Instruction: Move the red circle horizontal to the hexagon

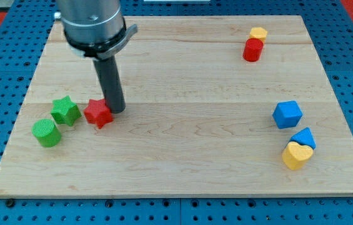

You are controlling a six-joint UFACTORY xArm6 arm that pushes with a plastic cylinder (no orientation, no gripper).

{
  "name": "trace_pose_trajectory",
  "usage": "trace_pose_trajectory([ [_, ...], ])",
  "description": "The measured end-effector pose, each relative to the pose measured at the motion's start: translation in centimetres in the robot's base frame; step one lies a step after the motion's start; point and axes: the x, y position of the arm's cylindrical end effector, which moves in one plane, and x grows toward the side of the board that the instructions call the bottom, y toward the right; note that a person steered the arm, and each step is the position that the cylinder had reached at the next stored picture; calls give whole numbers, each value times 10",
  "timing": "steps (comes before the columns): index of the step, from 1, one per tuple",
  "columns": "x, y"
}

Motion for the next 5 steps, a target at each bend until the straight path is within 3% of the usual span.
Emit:
trace_pose_trajectory([
  [2, 18, -47],
  [3, 9, -30],
  [5, -34, 129],
])
